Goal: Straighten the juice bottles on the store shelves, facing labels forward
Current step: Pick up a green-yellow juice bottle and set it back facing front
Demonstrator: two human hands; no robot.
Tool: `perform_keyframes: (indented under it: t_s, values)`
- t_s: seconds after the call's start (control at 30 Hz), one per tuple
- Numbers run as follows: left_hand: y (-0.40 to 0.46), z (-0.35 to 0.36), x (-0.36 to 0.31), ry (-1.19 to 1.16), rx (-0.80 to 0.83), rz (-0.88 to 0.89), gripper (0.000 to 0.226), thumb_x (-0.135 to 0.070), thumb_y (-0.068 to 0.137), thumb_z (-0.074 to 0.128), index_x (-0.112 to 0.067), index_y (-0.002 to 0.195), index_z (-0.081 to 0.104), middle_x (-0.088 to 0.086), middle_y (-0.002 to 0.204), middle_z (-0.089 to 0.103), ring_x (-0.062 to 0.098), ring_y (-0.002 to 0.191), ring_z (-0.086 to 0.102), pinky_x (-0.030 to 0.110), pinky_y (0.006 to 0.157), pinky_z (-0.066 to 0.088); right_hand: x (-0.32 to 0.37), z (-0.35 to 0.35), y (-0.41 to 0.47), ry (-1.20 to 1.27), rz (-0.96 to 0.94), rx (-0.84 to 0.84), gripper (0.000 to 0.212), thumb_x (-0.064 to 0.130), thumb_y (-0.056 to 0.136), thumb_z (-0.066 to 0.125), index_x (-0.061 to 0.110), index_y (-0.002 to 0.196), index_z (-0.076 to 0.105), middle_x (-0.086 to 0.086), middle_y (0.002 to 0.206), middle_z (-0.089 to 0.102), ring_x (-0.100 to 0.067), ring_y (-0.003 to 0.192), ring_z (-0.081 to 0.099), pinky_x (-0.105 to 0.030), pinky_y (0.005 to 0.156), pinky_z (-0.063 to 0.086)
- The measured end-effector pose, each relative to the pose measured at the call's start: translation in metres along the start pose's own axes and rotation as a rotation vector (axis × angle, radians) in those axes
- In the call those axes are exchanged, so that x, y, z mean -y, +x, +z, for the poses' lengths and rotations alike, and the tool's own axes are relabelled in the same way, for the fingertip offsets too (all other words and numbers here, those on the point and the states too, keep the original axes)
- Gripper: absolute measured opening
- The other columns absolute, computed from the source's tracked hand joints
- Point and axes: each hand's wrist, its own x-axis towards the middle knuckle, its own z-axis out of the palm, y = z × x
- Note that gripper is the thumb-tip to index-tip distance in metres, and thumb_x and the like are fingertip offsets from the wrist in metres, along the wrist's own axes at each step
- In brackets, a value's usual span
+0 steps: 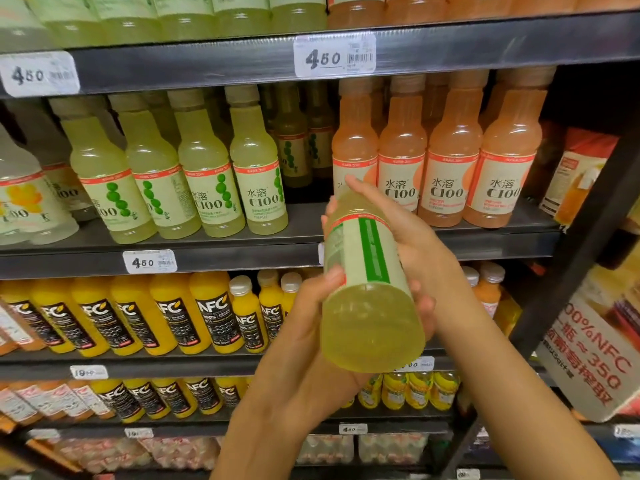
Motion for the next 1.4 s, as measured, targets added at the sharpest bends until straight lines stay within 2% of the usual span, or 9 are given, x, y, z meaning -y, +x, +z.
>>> perform_keyframes:
  t_s: [0.07,0.17,0.3,0.43,0.57,0.67,0.8,1.13,1.4]
  values:
    - [-0.006,-0.014,0.005,0.024,0.182,-0.048,0.085,-0.031,0.044,0.092,-0.003,0.119,0.065,0.022,0.115,0.063,0.032,0.099,0.064,0.047,0.102,0.042,0.01,0.009,0.003,0.014,-0.072,0.008,0.023,0.032,0.094,0.053,0.01,0.087,0.053,-0.002,0.071,0.055,-0.013,0.062,0.06,-0.029,0.068,0.056]
    - [0.0,-0.039,0.005,0.317,0.036,-0.007,0.073,-0.044,0.06,0.082,-0.015,0.124,0.061,0.016,0.117,0.067,0.03,0.106,0.065,0.045,0.093,0.052,0.015,0.003,0.004,-0.134,-0.294,-0.014,0.02,0.027,0.092,0.058,0.01,0.101,0.051,-0.005,0.076,0.059,-0.017,0.062,0.063,-0.034,0.066,0.055]
    - [0.011,-0.053,0.003,0.757,-0.002,0.122,0.042,-0.048,0.069,0.068,-0.032,0.108,0.062,-0.004,0.103,0.074,0.013,0.094,0.07,0.022,0.069,0.055,0.014,0.006,0.005,-0.394,-0.512,-0.035,0.032,0.027,0.093,0.057,0.002,0.113,0.052,-0.007,0.078,0.069,-0.022,0.074,0.07,-0.033,0.067,0.058]
    - [0.022,-0.065,0.013,0.887,-0.055,0.334,0.047,-0.043,0.069,0.072,-0.031,0.112,0.058,-0.015,0.102,0.071,0.004,0.094,0.068,0.013,0.069,0.052,0.007,0.003,0.002,-0.694,-0.549,-0.097,0.031,0.038,0.093,0.055,0.015,0.113,0.055,-0.007,0.093,0.074,-0.019,0.085,0.072,-0.029,0.069,0.057]
    - [0.039,-0.077,0.021,1.043,-0.222,0.593,0.065,-0.022,0.069,0.083,-0.022,0.124,0.049,-0.017,0.103,0.065,0.004,0.096,0.064,0.018,0.075,0.053,-0.008,0.0,-0.003,-0.625,-0.631,-0.032,0.021,0.028,0.084,0.067,0.016,0.099,0.059,-0.002,0.082,0.072,-0.019,0.083,0.071,-0.029,0.069,0.055]
    - [0.045,-0.082,0.025,1.159,-0.346,0.692,0.082,-0.034,0.065,0.082,-0.032,0.132,0.035,-0.014,0.116,0.058,0.007,0.108,0.058,0.03,0.088,0.053,-0.016,0.001,-0.006,-0.571,-0.712,0.09,0.018,0.015,0.081,0.066,0.013,0.097,0.057,-0.001,0.075,0.068,-0.02,0.078,0.066,-0.033,0.074,0.053]
    - [0.05,-0.082,0.018,1.159,-0.37,0.676,0.081,-0.045,0.057,0.079,-0.052,0.122,0.03,-0.009,0.12,0.053,0.011,0.112,0.055,0.034,0.09,0.052,-0.018,0.002,-0.014,-0.635,-0.809,0.275,0.024,0.013,0.079,0.066,0.013,0.1,0.054,-0.002,0.081,0.064,-0.021,0.081,0.063,-0.034,0.079,0.05]
    - [0.032,-0.075,0.007,0.865,0.064,0.311,0.079,-0.029,0.055,0.083,-0.035,0.122,0.041,-0.016,0.104,0.069,0.006,0.094,0.068,0.017,0.068,0.055,-0.003,-0.001,-0.009,-0.454,-0.533,0.379,0.049,0.049,0.072,0.072,0.011,0.102,0.062,-0.007,0.092,0.07,-0.026,0.091,0.067,-0.035,0.084,0.052]
    - [0.033,-0.065,0.012,0.754,-0.096,0.464,0.061,-0.05,0.064,0.064,-0.026,0.119,0.051,-0.007,0.105,0.07,0.01,0.096,0.068,0.02,0.074,0.054,-0.005,0.009,-0.004,-0.472,-0.644,-0.068,0.031,0.043,0.087,0.059,0.013,0.096,0.061,0.0,0.078,0.068,-0.015,0.08,0.069,-0.026,0.065,0.054]
